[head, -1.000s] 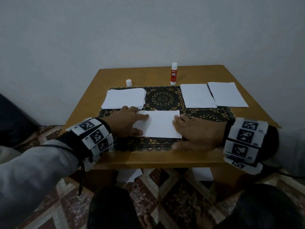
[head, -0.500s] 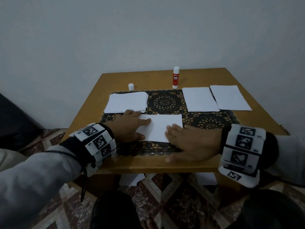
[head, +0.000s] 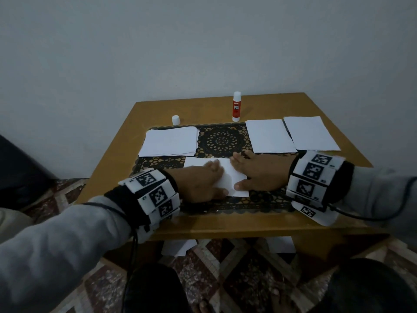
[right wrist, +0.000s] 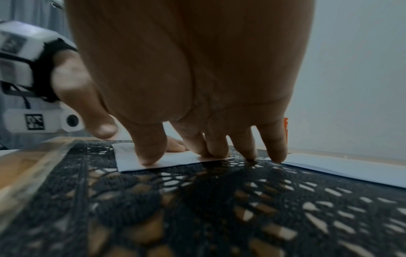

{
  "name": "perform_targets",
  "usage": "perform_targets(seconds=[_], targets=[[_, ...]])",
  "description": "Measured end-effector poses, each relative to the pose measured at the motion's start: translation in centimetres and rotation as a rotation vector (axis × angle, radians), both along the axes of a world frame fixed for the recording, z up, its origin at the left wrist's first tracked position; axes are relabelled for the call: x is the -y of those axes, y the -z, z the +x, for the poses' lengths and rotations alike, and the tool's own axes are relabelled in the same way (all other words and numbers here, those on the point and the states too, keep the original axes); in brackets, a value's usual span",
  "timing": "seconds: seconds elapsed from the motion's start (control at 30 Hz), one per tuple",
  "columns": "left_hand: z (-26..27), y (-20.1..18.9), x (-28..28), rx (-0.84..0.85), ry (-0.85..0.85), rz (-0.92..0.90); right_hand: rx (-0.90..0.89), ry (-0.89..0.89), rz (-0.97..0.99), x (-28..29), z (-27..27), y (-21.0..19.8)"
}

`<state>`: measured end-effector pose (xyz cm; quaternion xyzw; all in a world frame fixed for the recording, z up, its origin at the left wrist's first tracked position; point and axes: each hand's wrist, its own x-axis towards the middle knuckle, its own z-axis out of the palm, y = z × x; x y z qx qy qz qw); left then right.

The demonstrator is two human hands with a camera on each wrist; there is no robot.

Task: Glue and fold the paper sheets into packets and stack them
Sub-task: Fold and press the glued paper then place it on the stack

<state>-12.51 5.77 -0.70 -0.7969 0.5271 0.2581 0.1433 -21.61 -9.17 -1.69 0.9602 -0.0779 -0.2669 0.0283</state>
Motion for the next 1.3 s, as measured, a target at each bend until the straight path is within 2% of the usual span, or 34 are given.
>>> perform_targets(seconds=[0.07, 0.23, 0.4, 0.53, 0.7, 0.87, 0.97, 1.13, 1.3], targets=[[-0.3, -0.1, -0.4, -0.059, 0.014, -0.010, 0.002, -0.002, 0.005, 0.0, -0.1, 0.0], [1.3, 0.4, -1.8, 0.065, -0.110, -0.020, -0.005, 0.004, 0.013, 0.1, -0.2, 0.1], [0.8, -0.5, -2.7, -0.005, -0.040, 0.005, 0.003, 0.006, 0.025, 0.1, -0.3, 0.2], [2.2, -0.8, -3.4, 0.100, -0.096, 0.015, 0.003, 0.010, 0.038, 0.2, -0.4, 0.3], [-0.9, -0.3, -5.1, 0.052, 0.072, 0.077, -0.002, 0.009, 0.035, 0.2, -0.4, 0.4], [-0.5, 0.2, -6.5, 0.112, 0.006, 0.090, -0.001, 0.004, 0.031, 0.2, -0.4, 0.3], [-2.1, 0.3, -7.0, 0.081, 0.059, 0.112, -0.004, 0.013, 0.035, 0.2, -0.4, 0.4], [-1.1, 0.2, -6.7, 0.128, 0.013, 0.031, -0.003, 0.020, 0.045, 0.0, -0.5, 0.2], [-4.4, 0.5, -5.3, 0.021, 0.187, 0.007, 0.000, 0.030, 0.052, -0.1, -0.6, 0.0]])
